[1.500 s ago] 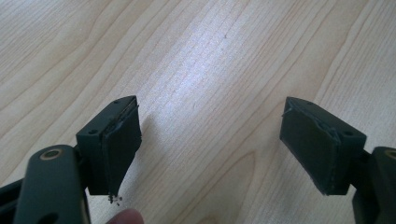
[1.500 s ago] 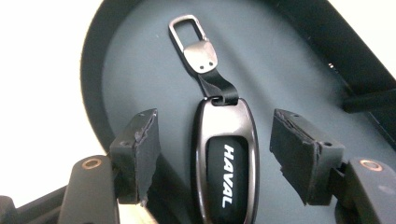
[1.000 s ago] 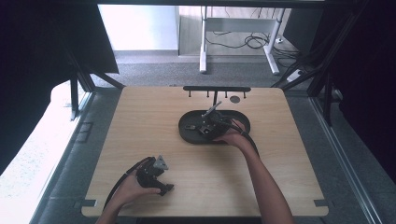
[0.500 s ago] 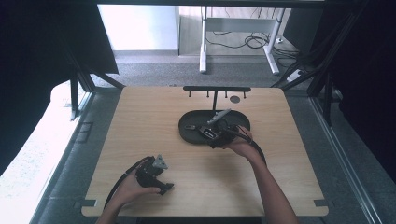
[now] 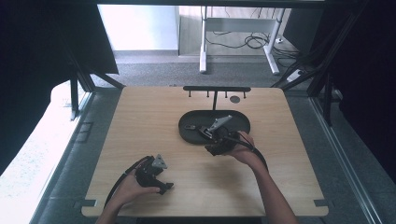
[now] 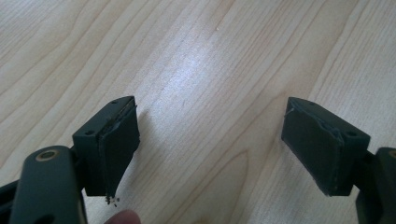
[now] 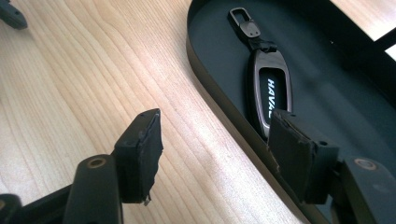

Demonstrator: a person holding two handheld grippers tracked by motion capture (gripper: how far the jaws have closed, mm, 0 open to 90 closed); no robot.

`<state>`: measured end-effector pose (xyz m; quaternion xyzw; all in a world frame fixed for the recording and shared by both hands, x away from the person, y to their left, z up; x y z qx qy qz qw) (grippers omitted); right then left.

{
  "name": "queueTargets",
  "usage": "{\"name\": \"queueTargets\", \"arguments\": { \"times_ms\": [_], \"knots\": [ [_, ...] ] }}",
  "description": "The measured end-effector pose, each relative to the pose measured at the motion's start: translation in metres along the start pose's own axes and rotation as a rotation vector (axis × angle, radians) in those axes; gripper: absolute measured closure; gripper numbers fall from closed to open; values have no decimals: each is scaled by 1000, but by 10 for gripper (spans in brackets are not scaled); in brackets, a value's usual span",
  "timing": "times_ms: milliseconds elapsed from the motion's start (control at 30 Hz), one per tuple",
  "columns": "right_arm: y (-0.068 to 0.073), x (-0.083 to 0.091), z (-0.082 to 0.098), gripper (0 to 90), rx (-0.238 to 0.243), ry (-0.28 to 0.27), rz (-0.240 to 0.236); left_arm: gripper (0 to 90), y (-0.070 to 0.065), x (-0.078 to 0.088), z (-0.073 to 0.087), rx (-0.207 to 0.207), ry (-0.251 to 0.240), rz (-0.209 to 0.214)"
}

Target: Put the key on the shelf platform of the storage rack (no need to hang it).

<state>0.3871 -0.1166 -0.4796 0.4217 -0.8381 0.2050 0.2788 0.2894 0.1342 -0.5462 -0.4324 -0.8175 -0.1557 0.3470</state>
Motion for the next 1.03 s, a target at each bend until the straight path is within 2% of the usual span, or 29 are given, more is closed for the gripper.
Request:
{"name": "queueTargets", "arguments": {
  "times_ms": [167,400,833,933,1033],
  "knots": [
    [5,7,6,360,-1,-18,-1,194,0,1,0,0,-3,-1],
    [14,25,28,365,-4,-48,6,194,0,2,-1,4,-5,-4],
    [18,43,62,368,-56,-118,42,194,1,3,-1,6,-10,-7],
    [18,44,65,361,-56,-103,52,196,2,4,-1,6,-14,-11],
    [18,47,66,361,-64,-123,55,198,2,5,-2,7,-22,-14]
  ]
}}
Point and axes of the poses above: each handheld gripper's, and its own axes: x roughly backward along the jaws, z roughly out of its underside, y roughly to its left, the point moved 3 cm from there along -x, roughly forward along the jaws, and after that the axes turned 14 degrees about -y, right-handed, at the moved point
